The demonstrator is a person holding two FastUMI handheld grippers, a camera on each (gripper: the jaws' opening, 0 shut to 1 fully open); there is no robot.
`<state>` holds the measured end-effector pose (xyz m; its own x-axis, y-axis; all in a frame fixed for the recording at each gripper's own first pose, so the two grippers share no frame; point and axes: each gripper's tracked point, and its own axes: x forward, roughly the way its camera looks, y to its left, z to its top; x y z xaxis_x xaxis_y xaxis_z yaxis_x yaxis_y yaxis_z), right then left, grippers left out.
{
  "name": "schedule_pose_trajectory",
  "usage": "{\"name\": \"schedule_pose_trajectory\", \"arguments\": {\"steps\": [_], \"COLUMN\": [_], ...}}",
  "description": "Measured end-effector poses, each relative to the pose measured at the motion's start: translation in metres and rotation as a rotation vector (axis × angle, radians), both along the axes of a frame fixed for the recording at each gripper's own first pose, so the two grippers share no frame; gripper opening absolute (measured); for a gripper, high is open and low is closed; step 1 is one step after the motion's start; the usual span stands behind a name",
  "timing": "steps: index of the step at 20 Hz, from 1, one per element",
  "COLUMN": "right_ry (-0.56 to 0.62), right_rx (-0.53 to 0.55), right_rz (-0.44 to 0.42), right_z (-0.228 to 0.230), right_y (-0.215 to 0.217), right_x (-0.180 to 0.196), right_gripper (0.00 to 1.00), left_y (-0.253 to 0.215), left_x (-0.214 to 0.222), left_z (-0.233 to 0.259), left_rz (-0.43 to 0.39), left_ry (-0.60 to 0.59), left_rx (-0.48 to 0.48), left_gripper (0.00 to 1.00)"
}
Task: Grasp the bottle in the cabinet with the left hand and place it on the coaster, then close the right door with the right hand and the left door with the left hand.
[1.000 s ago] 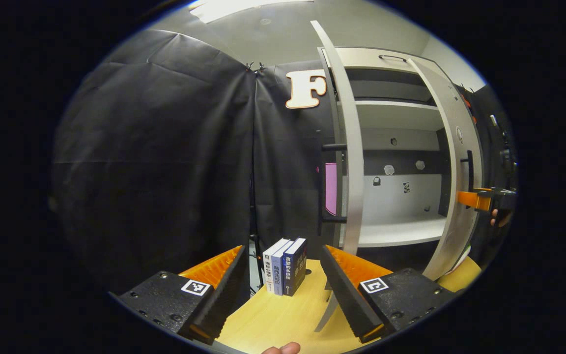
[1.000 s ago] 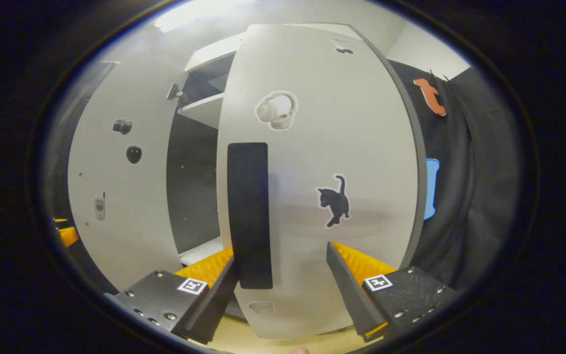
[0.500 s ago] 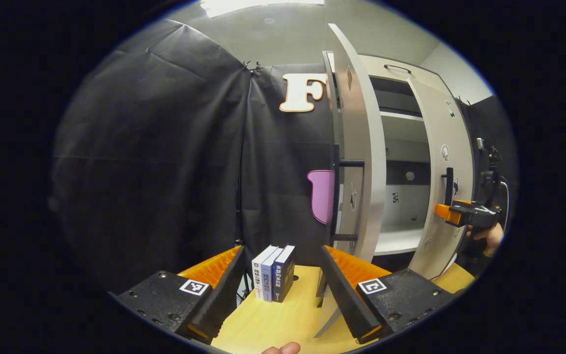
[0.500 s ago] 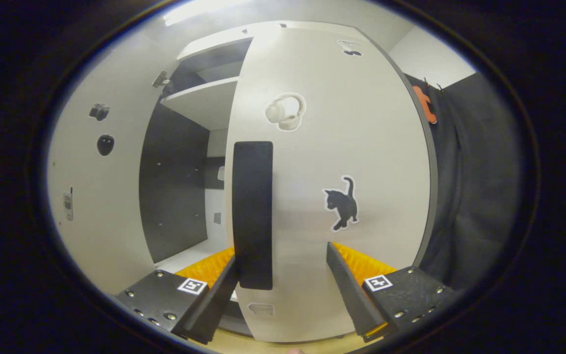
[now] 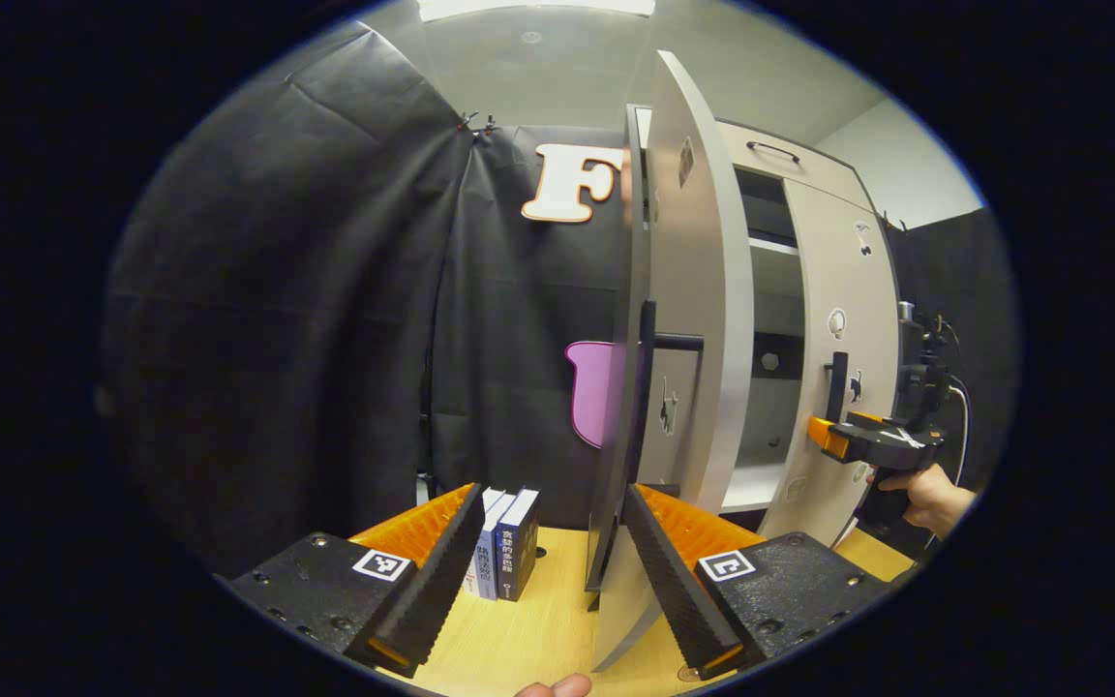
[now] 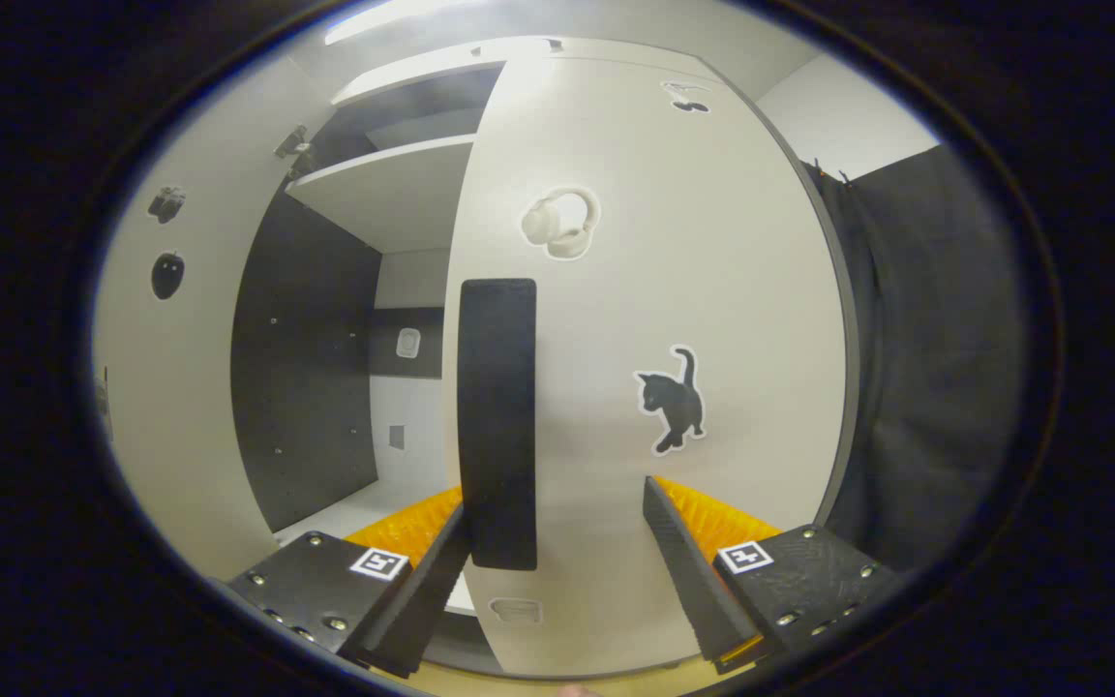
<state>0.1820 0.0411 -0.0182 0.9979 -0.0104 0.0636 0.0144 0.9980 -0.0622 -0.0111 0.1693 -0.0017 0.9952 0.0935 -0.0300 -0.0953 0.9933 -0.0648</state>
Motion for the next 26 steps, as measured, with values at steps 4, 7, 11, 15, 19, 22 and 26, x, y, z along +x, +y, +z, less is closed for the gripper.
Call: {"name": "schedule_pose_trajectory", "arguments": {"steps": [4, 7, 11, 15, 19, 22, 26], "right_ry": [0.001, 0.016, 0.069, 0.065, 0.06, 0.08, 0.086], "right_rx": [0.006, 0.005, 0.073, 0.069, 0.044, 0.026, 0.041], "right_rz": [0.002, 0.009, 0.05, 0.067, 0.089, 0.105, 0.136], "right_z": [-0.001, -0.002, -0.012, -0.013, -0.01, -0.01, -0.009], "right_y": [0.0, 0.001, -0.001, -0.003, -0.008, -0.012, -0.014], "right_x": [0.001, -0.002, -0.014, -0.038, -0.069, -0.092, -0.127], "right_gripper": [1.0, 0.97, 1.0, 1.0, 1.0, 0.97, 1.0], "left_y": [-0.01, -0.013, -0.014, -0.015, -0.018, -0.027, -0.046], "left_x": [0.006, 0.009, 0.012, 0.013, 0.015, 0.014, 0.017], "left_z": [0.0, -0.001, 0.001, 0.001, 0.0, -0.001, 0.0], "left_rz": [-0.057, -0.077, -0.099, -0.112, -0.124, -0.144, -0.183], "left_ry": [0.003, 0.004, 0.004, 0.002, 0.001, 0.004, -0.001], "left_rx": [0.023, 0.027, 0.046, 0.063, 0.049, 0.031, 0.029], "left_gripper": [0.9, 0.92, 0.9, 0.9, 0.93, 0.93, 0.93]}}
